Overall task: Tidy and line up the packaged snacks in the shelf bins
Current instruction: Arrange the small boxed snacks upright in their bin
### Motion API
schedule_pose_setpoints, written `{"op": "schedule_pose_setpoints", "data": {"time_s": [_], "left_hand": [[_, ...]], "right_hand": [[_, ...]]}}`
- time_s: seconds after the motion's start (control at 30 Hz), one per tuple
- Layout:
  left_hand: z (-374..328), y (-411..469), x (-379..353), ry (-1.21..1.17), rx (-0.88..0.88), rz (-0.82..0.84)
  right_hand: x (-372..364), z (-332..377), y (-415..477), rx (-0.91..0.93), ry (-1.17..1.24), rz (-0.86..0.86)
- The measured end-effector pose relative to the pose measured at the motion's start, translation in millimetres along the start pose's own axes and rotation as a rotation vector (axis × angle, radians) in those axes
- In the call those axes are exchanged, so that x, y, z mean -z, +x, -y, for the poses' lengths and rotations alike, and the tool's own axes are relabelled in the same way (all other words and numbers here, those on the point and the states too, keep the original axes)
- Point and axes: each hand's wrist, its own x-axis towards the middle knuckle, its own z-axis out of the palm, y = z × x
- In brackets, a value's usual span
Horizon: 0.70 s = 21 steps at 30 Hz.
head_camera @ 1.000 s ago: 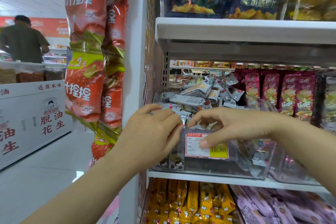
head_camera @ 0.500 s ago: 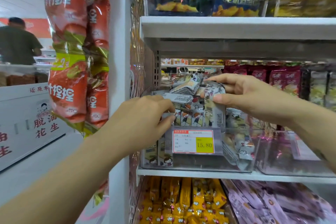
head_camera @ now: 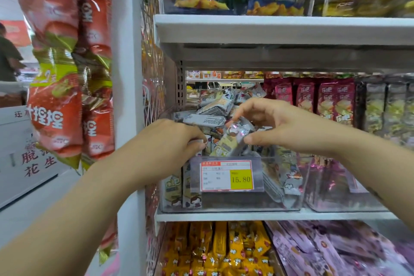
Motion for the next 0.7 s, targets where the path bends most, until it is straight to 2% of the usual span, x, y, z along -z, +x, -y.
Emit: {"op": "schedule_pose_setpoints", "data": {"time_s": [0.13,0.3,0.5,0.63,0.7], "left_hand": [[0,-2,-2,-0.015,-0.005,-0.015],[-3,-4,-1,-0.065,0.011,-0.042],[-14,-3,8,-0.432,0.112,-0.236],[-16,6,5,-0.65,0.198,-0.368],[-15,10,3,-0.697,0.214,-0.367]], "right_hand": [[-7,5,9,0.027,-0.09,0.001],[7,6,-9,0.046,0.008,-0.181],[-3,2,-18,0.172,0.09,-0.411],[-16,-11,-14,0.229,0.089,-0.424],[-18,-14,-15,0.227,0.082,-0.377]]}}
